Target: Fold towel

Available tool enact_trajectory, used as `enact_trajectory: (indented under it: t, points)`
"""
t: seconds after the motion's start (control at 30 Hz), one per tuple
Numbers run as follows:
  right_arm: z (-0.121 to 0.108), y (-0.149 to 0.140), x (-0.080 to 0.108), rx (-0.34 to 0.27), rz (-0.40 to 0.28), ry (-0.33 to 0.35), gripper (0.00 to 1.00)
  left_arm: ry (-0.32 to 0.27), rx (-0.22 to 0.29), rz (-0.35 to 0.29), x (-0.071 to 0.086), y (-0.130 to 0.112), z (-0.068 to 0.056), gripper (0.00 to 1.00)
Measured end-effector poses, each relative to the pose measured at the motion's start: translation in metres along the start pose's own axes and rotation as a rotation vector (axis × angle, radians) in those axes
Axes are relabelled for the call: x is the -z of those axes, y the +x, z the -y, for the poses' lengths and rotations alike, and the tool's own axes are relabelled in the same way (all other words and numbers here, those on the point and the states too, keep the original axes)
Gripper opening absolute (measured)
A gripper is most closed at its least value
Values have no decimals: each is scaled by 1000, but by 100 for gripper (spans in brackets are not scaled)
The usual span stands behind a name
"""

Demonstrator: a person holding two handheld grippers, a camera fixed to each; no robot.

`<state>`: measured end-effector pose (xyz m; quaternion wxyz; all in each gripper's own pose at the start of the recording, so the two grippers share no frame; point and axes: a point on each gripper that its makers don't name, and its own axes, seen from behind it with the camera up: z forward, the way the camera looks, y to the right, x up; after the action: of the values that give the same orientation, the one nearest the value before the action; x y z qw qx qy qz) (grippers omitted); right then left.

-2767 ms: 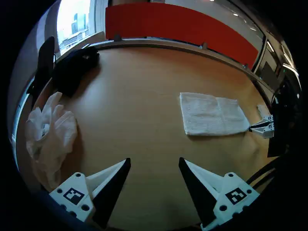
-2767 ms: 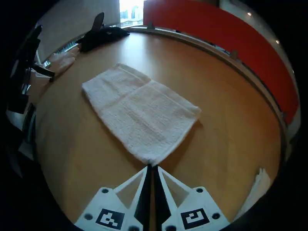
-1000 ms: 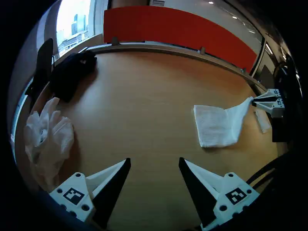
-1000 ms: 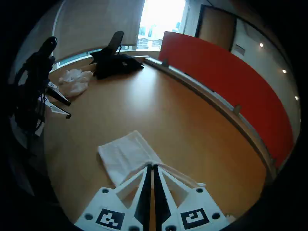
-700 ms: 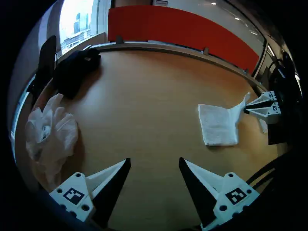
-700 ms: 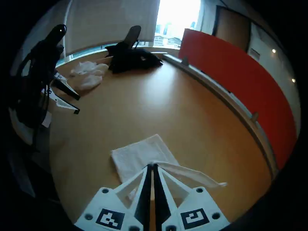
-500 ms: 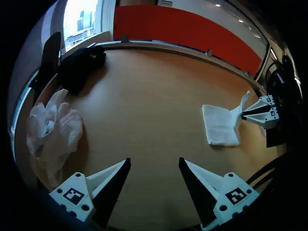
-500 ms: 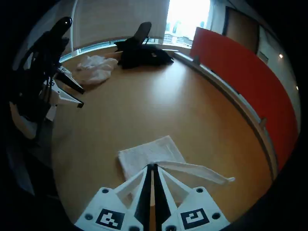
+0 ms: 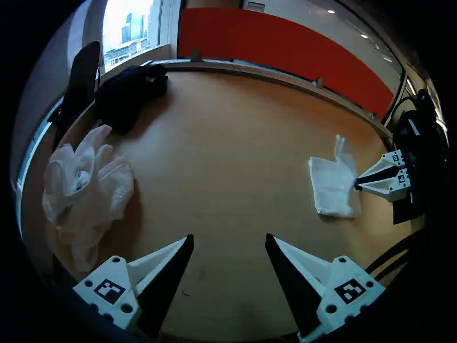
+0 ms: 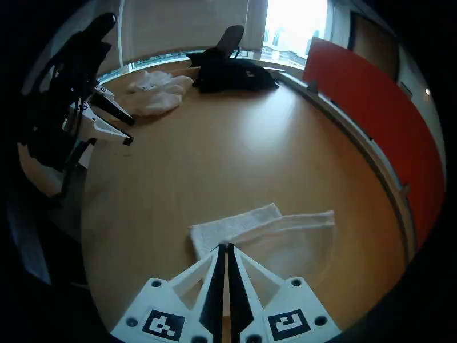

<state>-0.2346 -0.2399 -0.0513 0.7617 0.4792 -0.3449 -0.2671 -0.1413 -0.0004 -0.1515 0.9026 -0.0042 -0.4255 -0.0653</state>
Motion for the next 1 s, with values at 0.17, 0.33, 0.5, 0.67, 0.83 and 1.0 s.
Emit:
enact_trajectory:
  t: [0.17,0.33,0.5,0.67,0.83,1.0]
  points:
    - [-2,-3,-2,-16,7,-3,4,0,-2,-4,0,2,0,93]
    - [-6,-7,0,-28,12,-18,4,-2,-3,-2,-1,3,-1,93]
    - [-12,-13,2,-48,17,-37,25,-5,-10,-1,-2,3,-3,93]
    - [-16,-19,6,-87,15,-57,68,-7,-14,0,-4,3,-6,93]
    - [-18,-31,7,-126,23,-73,68,-9,-16,-1,-4,4,-9,93]
    - [-15,-49,10,-164,37,-85,68,-9,-18,-1,-4,4,-11,93]
